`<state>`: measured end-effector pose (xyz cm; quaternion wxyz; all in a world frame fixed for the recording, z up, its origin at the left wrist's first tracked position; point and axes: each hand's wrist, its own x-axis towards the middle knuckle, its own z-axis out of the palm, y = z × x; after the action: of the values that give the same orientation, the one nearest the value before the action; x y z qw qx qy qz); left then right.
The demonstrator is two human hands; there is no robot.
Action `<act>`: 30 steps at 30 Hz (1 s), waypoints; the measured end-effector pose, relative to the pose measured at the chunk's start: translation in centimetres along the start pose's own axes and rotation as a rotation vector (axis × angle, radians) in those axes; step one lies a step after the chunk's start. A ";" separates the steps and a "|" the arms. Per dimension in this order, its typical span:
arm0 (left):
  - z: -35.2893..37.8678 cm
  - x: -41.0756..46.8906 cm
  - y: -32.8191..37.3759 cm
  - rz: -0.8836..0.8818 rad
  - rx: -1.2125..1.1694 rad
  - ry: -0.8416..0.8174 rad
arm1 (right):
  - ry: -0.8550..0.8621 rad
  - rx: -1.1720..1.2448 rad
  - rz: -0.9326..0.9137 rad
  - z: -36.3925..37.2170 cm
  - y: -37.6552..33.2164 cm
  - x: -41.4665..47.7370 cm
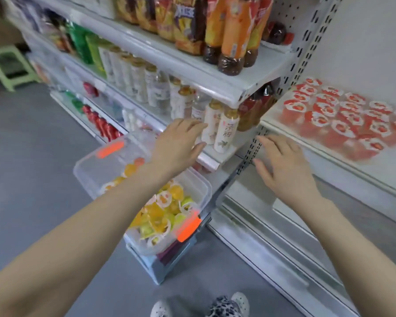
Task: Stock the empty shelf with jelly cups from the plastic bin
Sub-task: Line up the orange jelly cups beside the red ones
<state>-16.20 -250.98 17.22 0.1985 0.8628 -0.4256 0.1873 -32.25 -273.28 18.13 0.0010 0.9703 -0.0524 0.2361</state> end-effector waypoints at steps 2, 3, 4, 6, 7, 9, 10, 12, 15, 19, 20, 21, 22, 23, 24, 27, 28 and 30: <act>-0.5 -3.6 -3.5 -0.110 0.001 -0.053 | -0.024 0.062 -0.059 3.0 -3.3 -0.2; -0.6 -5.1 -4.8 -0.165 0.002 -0.085 | -0.036 0.092 -0.083 4.3 -4.7 -0.4; -0.8 -6.8 -6.0 -0.225 0.013 -0.118 | -0.046 0.126 -0.110 5.7 -6.1 -0.6; -0.6 -9.8 -8.2 -0.317 0.039 -0.178 | -0.083 0.171 -0.165 7.9 -8.5 -0.8; -0.3 -11.3 -9.1 -0.351 0.046 -0.211 | -0.108 0.182 -0.186 8.9 -9.5 -0.8; 0.5 -13.7 -10.6 -0.419 0.057 -0.295 | -0.166 0.203 -0.233 11.2 -11.0 -0.7; 0.8 -14.6 -11.2 -0.455 0.060 -0.341 | -0.209 0.217 -0.252 12.3 -11.5 -0.5; 1.6 -15.8 -12.1 -0.511 0.054 -0.404 | -0.307 0.234 -0.287 14.4 -12.4 0.0; 2.9 -16.7 -13.1 -0.570 0.050 -0.453 | -0.435 0.186 -0.309 16.8 -13.8 1.7; 4.6 -16.5 -15.0 -0.594 0.084 -0.490 | -0.610 0.211 -0.393 21.3 -15.6 5.3; 4.9 -16.3 -15.5 -0.597 0.089 -0.481 | -0.630 0.226 -0.403 22.7 -16.2 6.4; 5.2 -16.0 -16.0 -0.597 0.101 -0.474 | -0.644 0.243 -0.409 23.9 -16.9 7.6; 5.5 -15.7 -16.6 -0.597 0.124 -0.467 | -0.658 0.254 -0.416 25.1 -17.6 8.8; 5.6 -15.5 -17.3 -0.604 0.148 -0.457 | -0.668 0.254 -0.429 26.2 -18.4 10.0; 5.7 -15.4 -18.0 -0.618 0.167 -0.440 | -0.676 0.251 -0.440 27.4 -19.2 11.3; 5.5 -15.8 -19.8 -0.692 0.173 -0.429 | -0.727 0.303 -0.404 31.0 -21.6 14.7; 5.4 -15.9 -20.1 -0.711 0.167 -0.433 | -0.746 0.310 -0.401 32.2 -22.4 15.5; 5.5 -16.0 -20.2 -0.720 0.164 -0.436 | -0.767 0.256 -0.426 34.3 -23.6 16.5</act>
<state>-8.10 -231.85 0.98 0.0871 0.9886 -0.1128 -0.0476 0.46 -252.37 -4.22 -0.0898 0.9691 0.1812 -0.1411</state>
